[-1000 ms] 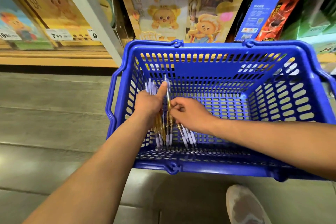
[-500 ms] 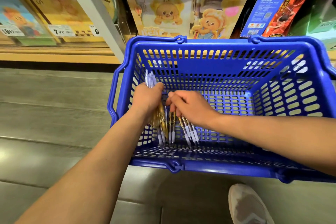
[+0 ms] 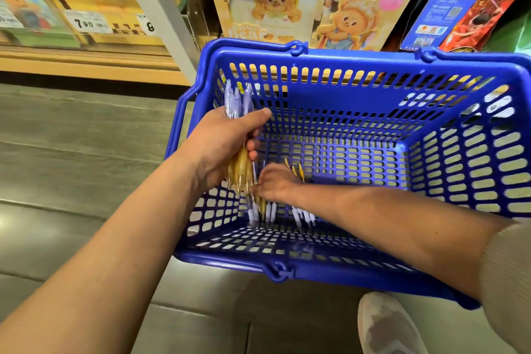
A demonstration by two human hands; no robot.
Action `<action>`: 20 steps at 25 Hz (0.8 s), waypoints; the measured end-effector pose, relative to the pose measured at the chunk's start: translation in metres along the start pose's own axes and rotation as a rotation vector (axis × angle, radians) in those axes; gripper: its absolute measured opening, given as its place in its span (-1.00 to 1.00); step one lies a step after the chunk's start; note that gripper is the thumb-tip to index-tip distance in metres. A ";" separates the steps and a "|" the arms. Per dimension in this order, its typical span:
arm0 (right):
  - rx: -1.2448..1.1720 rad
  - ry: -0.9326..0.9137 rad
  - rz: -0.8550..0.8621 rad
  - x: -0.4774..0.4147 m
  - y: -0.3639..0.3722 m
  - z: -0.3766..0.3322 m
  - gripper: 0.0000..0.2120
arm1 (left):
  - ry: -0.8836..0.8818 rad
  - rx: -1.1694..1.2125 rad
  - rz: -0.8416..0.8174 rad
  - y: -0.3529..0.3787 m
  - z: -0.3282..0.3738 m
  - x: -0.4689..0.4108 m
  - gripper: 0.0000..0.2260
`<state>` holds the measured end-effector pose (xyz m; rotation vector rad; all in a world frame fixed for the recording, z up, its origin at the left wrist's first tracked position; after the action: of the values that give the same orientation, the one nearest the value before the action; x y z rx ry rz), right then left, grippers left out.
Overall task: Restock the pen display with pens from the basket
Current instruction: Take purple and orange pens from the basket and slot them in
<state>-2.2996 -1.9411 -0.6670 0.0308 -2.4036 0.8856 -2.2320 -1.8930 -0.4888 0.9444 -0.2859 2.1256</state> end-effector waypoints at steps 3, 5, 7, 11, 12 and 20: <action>-0.011 -0.021 -0.059 -0.009 0.009 -0.005 -0.87 | -0.019 0.033 0.028 -0.006 -0.003 0.000 -0.91; 0.021 0.019 -0.065 -0.010 0.003 -0.003 -0.80 | -0.042 0.048 0.041 -0.005 -0.005 -0.002 -0.92; 0.082 0.014 -0.096 -0.009 -0.008 -0.002 -0.85 | -0.060 0.043 0.072 -0.005 -0.007 -0.006 -0.94; -0.127 0.002 -0.017 0.013 -0.043 0.004 -0.72 | -0.097 0.063 0.142 -0.004 -0.019 -0.015 -0.87; -0.235 0.030 0.048 0.022 -0.053 0.007 -0.74 | -0.088 0.064 0.173 -0.005 -0.023 -0.018 -0.88; -0.394 -0.151 0.297 0.092 -0.103 -0.015 -0.94 | -0.156 0.104 0.203 0.014 -0.040 -0.035 -0.78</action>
<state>-2.3467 -1.9970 -0.5486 -0.4324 -2.7298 0.5316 -2.2486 -1.9031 -0.5399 1.1891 -0.3659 2.2722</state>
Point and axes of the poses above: each hand's wrist, its own x-axis away from the middle knuckle, its own y-axis out of the palm, z = x × y, the point moved 7 cm from there along -x, towards the middle knuckle, and after that the axes turned 11 degrees about -y, right-handed, at the moved point
